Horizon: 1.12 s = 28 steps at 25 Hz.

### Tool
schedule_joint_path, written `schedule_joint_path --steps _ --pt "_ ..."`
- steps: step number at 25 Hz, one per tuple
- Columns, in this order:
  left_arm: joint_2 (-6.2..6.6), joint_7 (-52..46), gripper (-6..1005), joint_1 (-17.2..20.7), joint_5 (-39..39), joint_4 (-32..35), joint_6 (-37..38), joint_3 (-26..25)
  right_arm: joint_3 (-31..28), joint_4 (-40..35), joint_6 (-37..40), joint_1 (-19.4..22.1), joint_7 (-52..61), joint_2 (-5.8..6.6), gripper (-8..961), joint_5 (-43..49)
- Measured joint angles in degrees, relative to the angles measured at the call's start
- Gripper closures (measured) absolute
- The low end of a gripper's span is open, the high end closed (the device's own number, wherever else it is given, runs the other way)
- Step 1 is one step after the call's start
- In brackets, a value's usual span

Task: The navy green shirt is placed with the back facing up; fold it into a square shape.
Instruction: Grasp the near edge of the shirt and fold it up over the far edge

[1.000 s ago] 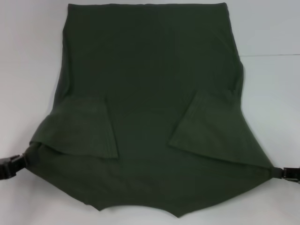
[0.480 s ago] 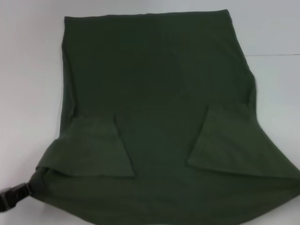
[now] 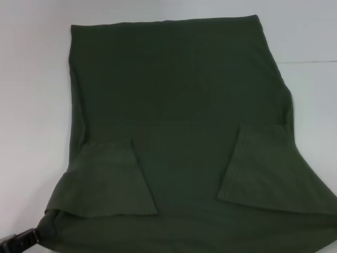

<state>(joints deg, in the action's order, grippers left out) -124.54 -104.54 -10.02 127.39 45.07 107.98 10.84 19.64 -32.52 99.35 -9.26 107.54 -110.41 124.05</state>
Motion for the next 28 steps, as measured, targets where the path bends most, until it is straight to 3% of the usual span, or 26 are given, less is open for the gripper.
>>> schedule_joint_path --steps 7,11,13,14,19,23,28 --pt "0.23 -0.1 951 -1.2 0.3 -0.3 -0.1 0.0 -3.8 0.4 0.1 -1.5 0.6 0.24 928 -0.1" --pt "1.24 -1.2 951 -5.0 -0.2 -1.0 -1.4 0.0 -8.9 0.1 -0.3 -5.7 1.6 0.65 927 -0.3" --pt "3.77 -1.9 951 -10.9 -0.6 -4.7 -5.8 -0.1 -11.1 0.1 -1.2 -8.2 2.0 0.9 927 -0.3" --pt "3.77 -1.9 951 -10.9 -0.6 -4.7 -5.8 -0.1 -11.1 0.1 -1.2 -8.2 2.0 0.9 927 -0.3" --pt "7.59 -2.0 951 -20.3 -1.4 -10.6 -15.4 -0.1 -13.5 0.6 -6.5 -14.6 2.5 1.09 927 -0.9" --pt "9.3 -2.3 950 -25.9 -3.2 -13.5 -25.2 0.1 -13.2 1.0 -14.0 -19.7 2.7 0.66 927 -2.1" --pt "9.7 -0.7 950 -31.1 -4.5 -16.3 -35.8 0.5 -12.4 3.1 -24.7 -25.9 1.3 0.34 927 -2.6"
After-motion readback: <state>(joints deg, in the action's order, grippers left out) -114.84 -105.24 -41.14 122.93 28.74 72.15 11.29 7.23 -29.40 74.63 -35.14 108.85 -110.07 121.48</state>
